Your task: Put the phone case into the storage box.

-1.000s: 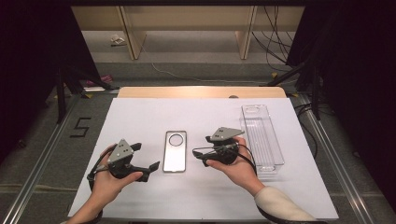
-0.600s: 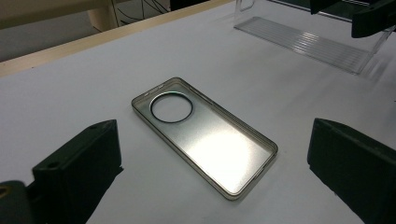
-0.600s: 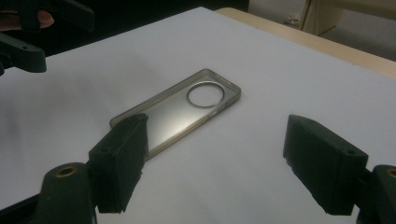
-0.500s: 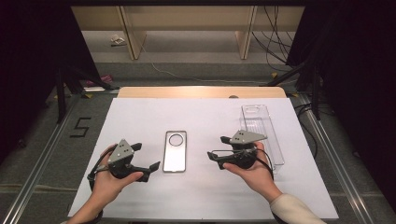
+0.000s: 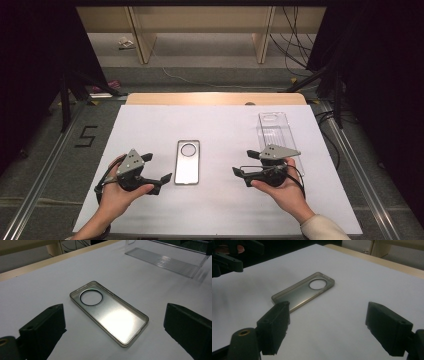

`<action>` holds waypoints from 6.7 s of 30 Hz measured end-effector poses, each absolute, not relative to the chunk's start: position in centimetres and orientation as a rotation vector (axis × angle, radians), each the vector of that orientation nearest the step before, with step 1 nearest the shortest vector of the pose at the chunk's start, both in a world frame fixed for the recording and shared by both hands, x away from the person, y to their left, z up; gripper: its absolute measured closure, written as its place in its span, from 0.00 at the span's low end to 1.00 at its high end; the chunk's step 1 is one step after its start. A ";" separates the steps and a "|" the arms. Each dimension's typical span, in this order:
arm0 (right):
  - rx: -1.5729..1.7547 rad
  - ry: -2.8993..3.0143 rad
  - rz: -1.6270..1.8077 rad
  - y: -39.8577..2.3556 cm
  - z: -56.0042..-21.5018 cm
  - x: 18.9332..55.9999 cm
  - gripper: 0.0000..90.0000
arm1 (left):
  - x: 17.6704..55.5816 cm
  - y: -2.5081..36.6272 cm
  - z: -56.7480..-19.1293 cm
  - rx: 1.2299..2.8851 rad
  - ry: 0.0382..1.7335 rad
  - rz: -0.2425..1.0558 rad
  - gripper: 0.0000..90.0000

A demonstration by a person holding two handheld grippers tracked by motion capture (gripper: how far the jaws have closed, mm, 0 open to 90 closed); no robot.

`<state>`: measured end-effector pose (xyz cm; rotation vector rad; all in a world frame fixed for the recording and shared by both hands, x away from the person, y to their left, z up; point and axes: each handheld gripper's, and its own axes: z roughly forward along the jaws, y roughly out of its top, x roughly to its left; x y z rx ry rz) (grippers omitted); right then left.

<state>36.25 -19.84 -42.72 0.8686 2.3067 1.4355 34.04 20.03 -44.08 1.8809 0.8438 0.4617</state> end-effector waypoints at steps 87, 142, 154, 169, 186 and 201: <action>0.918 2.253 1.420 -24.2 -42.9 34.7 0.20 | 36.9 13.3 -46.0 2.528 0.401 0.494 0.37; 0.918 2.257 1.422 -24.1 -43.0 34.8 0.20 | 38.1 10.2 -46.1 2.820 0.101 0.444 0.59; 0.919 2.258 1.422 -24.1 -43.0 34.8 0.20 | 38.2 10.0 -46.1 2.832 0.053 0.433 0.68; 0.919 2.259 1.424 -24.1 -43.1 34.8 0.20 | 38.1 9.9 -46.2 2.844 0.035 0.434 0.76; 0.919 2.261 1.424 -24.1 -43.1 34.8 0.21 | 38.0 9.6 -46.3 2.860 -0.011 0.413 0.86; 0.921 2.262 1.423 -24.1 -43.2 34.8 0.21 | 37.8 9.6 -46.4 2.863 -0.010 0.396 0.92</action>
